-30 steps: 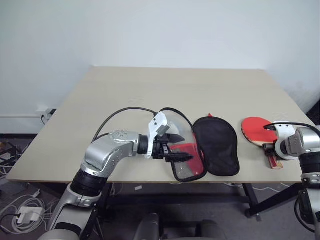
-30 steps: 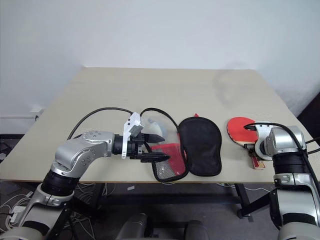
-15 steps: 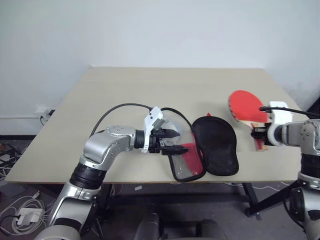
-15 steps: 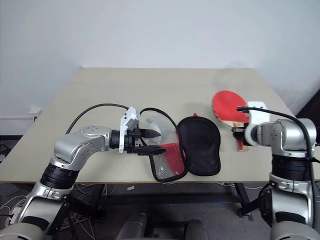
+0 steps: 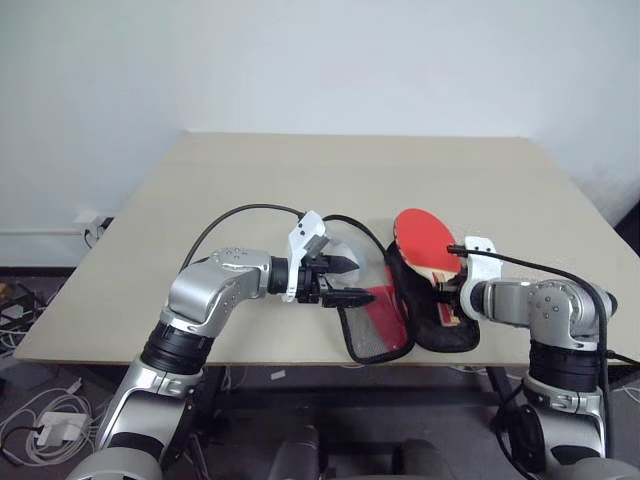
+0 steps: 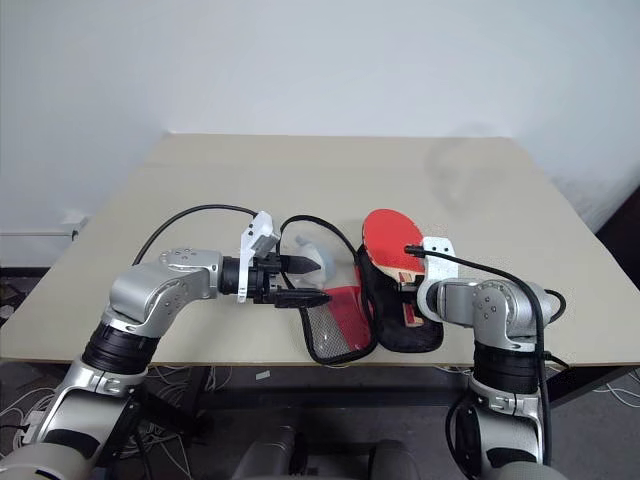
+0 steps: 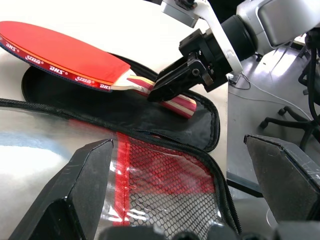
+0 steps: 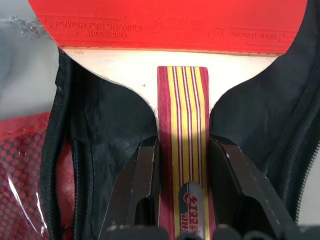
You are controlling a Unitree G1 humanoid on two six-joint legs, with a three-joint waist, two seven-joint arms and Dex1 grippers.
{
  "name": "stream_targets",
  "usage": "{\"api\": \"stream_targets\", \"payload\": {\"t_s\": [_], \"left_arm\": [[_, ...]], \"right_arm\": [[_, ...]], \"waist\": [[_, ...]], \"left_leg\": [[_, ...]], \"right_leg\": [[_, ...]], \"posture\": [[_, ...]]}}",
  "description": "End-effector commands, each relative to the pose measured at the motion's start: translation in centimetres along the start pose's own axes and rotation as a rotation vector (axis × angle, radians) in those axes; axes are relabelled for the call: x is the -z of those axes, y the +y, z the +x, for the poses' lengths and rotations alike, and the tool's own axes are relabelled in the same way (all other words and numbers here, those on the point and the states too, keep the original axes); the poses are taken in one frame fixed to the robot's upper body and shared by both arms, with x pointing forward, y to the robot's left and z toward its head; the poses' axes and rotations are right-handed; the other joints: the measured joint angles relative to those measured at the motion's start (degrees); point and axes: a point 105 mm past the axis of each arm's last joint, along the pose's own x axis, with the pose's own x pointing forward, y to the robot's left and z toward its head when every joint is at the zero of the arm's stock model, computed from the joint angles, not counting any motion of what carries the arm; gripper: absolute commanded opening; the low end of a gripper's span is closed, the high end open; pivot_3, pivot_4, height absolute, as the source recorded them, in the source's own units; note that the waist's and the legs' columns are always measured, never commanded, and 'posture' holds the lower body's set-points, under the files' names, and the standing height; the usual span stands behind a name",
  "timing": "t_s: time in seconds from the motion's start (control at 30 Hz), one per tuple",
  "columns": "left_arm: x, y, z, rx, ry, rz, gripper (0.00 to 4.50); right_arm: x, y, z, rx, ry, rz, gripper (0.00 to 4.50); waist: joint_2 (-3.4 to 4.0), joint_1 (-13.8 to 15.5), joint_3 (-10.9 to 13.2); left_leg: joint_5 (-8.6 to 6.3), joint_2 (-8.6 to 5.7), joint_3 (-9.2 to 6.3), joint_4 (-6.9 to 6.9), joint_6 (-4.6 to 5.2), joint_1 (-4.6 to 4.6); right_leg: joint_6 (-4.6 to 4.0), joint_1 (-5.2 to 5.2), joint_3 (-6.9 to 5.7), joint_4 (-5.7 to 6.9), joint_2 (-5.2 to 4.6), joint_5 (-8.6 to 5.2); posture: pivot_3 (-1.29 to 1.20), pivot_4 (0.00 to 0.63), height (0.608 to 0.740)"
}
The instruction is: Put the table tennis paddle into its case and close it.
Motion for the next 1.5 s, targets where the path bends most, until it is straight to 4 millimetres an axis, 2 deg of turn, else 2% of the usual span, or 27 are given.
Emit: {"api": "stream_targets", "payload": {"t_s": [0.03,0.3,0.63,1.03,1.43,1.5], "left_arm": [[-0.9,-0.2,0.1,0.008,-0.016,0.047,4.50],[-0.9,-0.3,0.4,0.012,-0.021,0.056,4.50],[-0.8,-0.4,0.4,0.015,-0.024,0.057,4.50],[-0.5,-0.4,0.4,0.006,-0.017,0.057,4.50],[-0.8,-0.6,0.5,0.014,-0.027,0.059,4.50],[-0.9,-0.6,0.4,0.015,-0.028,0.059,4.50]], "right_arm": [[-0.8,-0.6,-1.4,0.035,-0.061,-0.022,1.06],[0.5,-1.4,-2.2,0.046,-0.029,-0.053,1.06],[1.6,0.8,-1.4,-0.010,0.017,-0.040,1.06],[2.4,-2.6,-1.7,0.151,0.075,-0.026,1.06],[3.3,-2.3,-1.3,0.149,0.114,-0.044,1.06],[3.5,-2.1,-1.2,0.150,0.120,-0.041,1.79]], "waist": [[0.00,0.06,0.00],[0.00,0.04,0.00],[-0.02,-0.10,-0.01],[-0.03,0.36,-0.02],[-0.06,1.30,-0.03],[-0.07,1.32,-0.04]], "left_leg": [[0.00,0.00,0.00,0.00,0.00,0.00],[0.00,0.01,0.01,-0.03,0.00,0.02],[0.00,0.02,-0.02,-0.03,0.01,0.02],[0.00,0.03,-0.02,-0.02,0.02,0.03],[-0.01,0.03,0.00,-0.02,0.02,0.03],[-0.01,0.03,-0.01,-0.02,0.02,0.03]], "right_leg": [[-0.01,0.01,0.00,-0.01,0.00,-0.01],[-0.03,0.01,0.00,-0.04,-0.01,-0.02],[-0.03,0.03,0.00,-0.06,0.01,-0.02],[-0.04,0.15,-0.01,-0.23,-0.01,-0.01],[-0.05,0.15,-0.01,-0.30,-0.01,-0.01],[-0.08,0.15,-0.01,-0.30,-0.01,0.01]], "posture": [[0.00,0.000,0.715],[0.00,0.000,0.715],[0.00,0.000,0.715],[0.00,0.000,0.715],[0.00,0.000,0.715],[0.00,0.000,0.715]]}}
